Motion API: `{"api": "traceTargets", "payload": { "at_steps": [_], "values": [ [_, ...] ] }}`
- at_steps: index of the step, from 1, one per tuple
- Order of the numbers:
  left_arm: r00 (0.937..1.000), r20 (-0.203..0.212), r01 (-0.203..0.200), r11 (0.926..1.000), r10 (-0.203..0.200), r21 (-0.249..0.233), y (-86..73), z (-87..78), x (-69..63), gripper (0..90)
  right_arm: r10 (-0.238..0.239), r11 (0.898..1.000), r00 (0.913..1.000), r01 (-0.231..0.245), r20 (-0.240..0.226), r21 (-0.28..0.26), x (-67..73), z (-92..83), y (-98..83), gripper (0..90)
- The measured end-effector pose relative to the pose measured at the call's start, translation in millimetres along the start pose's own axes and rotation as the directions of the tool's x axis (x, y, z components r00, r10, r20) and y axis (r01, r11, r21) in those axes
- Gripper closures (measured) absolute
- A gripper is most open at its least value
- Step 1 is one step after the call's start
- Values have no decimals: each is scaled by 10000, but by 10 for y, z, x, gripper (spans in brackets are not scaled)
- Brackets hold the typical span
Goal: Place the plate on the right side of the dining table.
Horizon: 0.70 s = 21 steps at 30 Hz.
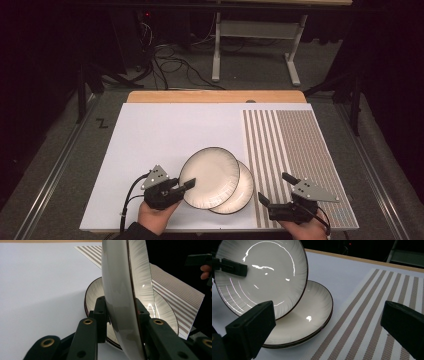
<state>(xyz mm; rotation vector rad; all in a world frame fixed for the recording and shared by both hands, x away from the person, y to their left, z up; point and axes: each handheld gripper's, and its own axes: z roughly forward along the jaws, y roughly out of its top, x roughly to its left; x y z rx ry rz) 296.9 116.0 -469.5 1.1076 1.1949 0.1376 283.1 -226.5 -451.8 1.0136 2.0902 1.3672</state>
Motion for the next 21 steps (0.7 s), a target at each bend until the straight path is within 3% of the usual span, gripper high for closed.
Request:
{"api": "traceTargets", "payload": {
  "at_steps": [7, 16, 21],
  "values": [
    [9999, 30, -110, 9999, 110, -41, -7, 4, -16, 716, -231, 9997, 9993, 233, -279, 76, 24, 72, 55, 10],
    [9999, 37, -111, 9999, 111, -21, -5, 9, -10, 715, -114, 9998, 9992, 119, -385, 127, 76, 220, 132, 12],
    [9999, 58, -159, 9999, 159, -34, -7, 7, -17, 715, -122, 9990, 9987, 143, -490, 432, 121, 353, 170, 27]
  ]
}}
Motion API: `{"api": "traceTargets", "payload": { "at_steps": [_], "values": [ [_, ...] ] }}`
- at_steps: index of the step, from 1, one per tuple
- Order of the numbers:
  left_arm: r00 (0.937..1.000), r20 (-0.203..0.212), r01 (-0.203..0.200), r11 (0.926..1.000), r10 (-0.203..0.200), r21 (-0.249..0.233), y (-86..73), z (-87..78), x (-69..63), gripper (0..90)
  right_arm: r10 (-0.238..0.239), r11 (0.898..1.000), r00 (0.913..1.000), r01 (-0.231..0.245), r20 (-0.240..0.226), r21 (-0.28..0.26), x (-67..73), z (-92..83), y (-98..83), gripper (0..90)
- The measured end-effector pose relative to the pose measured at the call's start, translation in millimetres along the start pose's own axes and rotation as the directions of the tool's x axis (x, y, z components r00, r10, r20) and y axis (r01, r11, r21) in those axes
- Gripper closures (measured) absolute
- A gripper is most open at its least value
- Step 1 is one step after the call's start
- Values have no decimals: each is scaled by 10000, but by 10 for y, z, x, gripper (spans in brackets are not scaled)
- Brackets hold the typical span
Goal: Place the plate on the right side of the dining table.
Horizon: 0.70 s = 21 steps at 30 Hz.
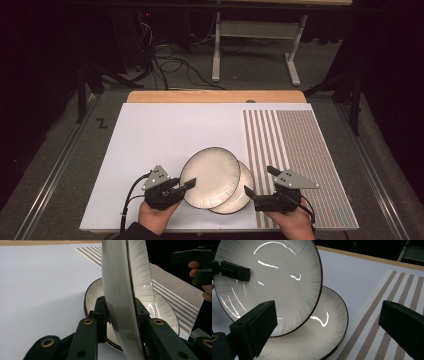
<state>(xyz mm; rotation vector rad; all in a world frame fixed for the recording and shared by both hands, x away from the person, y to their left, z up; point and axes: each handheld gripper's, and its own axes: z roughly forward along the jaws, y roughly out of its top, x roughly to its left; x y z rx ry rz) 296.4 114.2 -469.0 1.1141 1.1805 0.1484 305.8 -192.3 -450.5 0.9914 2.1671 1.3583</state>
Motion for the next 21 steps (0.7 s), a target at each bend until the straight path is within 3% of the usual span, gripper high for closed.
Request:
{"api": "traceTargets", "payload": {
  "at_steps": [7, 21],
  "values": [
    [10000, 36, -14, 10000, 14, 16, 0, 1, 5, 715, -101, 9998, 9999, 103, -119, 191, 28, 141, 16, 68],
    [9999, 124, -4, 10000, 5, -30, -3, -2, 8, 716, 278, 9986, 9986, -257, -454, 469, 33, 457, 80, 153]
  ]
}}
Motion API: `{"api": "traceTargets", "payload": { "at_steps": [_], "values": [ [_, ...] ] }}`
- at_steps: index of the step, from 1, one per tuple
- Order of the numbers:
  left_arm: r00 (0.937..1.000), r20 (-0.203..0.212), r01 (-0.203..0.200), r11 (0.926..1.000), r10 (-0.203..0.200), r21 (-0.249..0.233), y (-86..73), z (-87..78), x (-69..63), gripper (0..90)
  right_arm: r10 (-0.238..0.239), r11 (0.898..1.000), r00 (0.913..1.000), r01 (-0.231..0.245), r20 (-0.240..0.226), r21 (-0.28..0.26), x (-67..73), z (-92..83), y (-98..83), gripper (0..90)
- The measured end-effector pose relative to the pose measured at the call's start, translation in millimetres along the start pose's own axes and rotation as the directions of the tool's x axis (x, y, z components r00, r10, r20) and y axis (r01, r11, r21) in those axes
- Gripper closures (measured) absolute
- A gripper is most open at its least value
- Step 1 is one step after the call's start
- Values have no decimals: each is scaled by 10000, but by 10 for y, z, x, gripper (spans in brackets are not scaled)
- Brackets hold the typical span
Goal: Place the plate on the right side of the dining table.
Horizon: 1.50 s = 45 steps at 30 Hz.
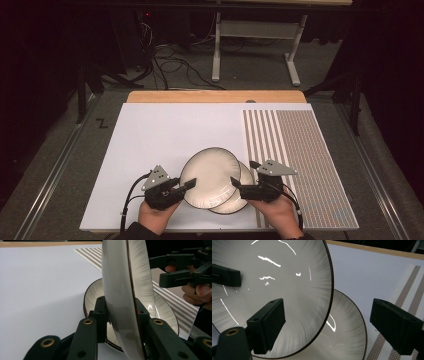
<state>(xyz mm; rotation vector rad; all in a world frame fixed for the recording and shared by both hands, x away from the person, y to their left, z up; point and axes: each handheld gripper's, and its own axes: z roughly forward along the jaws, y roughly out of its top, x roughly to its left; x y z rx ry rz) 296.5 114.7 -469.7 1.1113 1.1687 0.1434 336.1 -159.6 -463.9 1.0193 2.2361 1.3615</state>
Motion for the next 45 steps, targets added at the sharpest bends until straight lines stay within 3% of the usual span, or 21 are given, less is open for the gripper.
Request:
{"api": "traceTargets", "payload": {
  "at_steps": [7, 15, 27, 38, 45],
  "values": [
    [10000, 38, -60, 10000, 60, -3, -1, -1, -10, 718, 221, 9996, 9997, -218, -139, 156, 38, 99, -5, 214],
    [9998, 150, -111, 9999, 111, -38, -5, 3, -22, 721, 495, 9984, 9969, -477, -616, 298, 47, 183, -37, 316],
    [9987, 428, -263, 9995, 269, -145, -16, -9, -53, 729, 972, 9948, 9871, -924, -1274, 427, 46, 241, -59, 448],
    [9989, 416, -221, 9997, 225, -114, -7, -14, -60, 733, 1039, 9945, 9846, -1005, -1403, 310, 44, 198, -55, 560],
    [9988, 420, -229, 9997, 234, -126, -5, -14, -72, 747, 939, 9949, 9856, -980, -1403, -225, 28, 89, -35, 655]
  ]
}}
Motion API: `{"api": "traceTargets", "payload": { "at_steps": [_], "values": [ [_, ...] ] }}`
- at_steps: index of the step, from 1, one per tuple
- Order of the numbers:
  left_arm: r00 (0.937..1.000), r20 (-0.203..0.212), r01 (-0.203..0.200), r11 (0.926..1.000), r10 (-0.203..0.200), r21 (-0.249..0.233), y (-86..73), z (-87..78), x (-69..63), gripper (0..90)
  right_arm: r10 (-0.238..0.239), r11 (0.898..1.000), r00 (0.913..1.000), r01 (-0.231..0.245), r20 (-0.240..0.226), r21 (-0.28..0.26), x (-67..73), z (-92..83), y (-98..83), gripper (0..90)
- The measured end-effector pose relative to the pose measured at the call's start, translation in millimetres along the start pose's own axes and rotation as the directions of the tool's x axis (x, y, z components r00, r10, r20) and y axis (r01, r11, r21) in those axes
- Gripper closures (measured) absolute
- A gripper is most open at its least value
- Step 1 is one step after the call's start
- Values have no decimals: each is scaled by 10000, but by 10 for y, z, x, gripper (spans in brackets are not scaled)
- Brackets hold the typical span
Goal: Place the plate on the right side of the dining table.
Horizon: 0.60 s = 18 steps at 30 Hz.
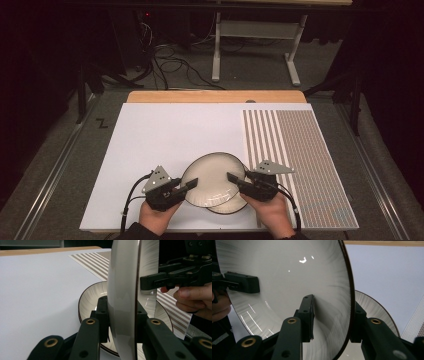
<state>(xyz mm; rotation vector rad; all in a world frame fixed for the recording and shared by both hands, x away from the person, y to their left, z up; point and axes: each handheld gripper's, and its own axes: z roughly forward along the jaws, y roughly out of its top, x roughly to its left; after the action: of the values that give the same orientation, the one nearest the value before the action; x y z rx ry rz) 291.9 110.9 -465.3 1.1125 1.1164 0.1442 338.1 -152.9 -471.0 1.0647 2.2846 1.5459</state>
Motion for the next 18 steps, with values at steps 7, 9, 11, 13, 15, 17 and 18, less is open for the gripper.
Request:
{"api": "traceTargets", "payload": {
  "at_steps": [7, 9, 11, 13, 15, 17, 18],
  "values": [
    [10000, -35, -20, 10000, 20, 18, -5, 5, -1, 748, -185, 9997, 9998, 186, 42, -139, 3, -59, 2, 693],
    [10000, -78, -9, 10000, 10, 26, -4, 7, 2, 743, -201, 9997, 9998, 202, 60, -159, 8, -70, 1, 703],
    [9999, -108, 24, 10000, -24, 10, -3, 11, 3, 738, -247, 9995, 9997, 248, 83, -184, 11, -80, 0, 712],
    [9999, -146, 60, 10000, -60, -7, -3, 14, 2, 734, -298, 9994, 9995, 300, 83, -200, 14, -94, 1, 722],
    [9999, -151, 64, 10000, -64, -4, -3, 14, 2, 729, -277, 9993, 9996, 279, 90, -235, 19, -99, 0, 726],
    [9998, -184, 91, 10000, -91, 15, -3, 18, 0, 725, -367, 9990, 9993, 370, 101, -256, 26, -118, 1, 738],
    [9998, -184, 91, 10000, -91, 15, -3, 18, 0, 724, -367, 9990, 9993, 370, 101, -256, 26, -118, 1, 738]
  ]
}}
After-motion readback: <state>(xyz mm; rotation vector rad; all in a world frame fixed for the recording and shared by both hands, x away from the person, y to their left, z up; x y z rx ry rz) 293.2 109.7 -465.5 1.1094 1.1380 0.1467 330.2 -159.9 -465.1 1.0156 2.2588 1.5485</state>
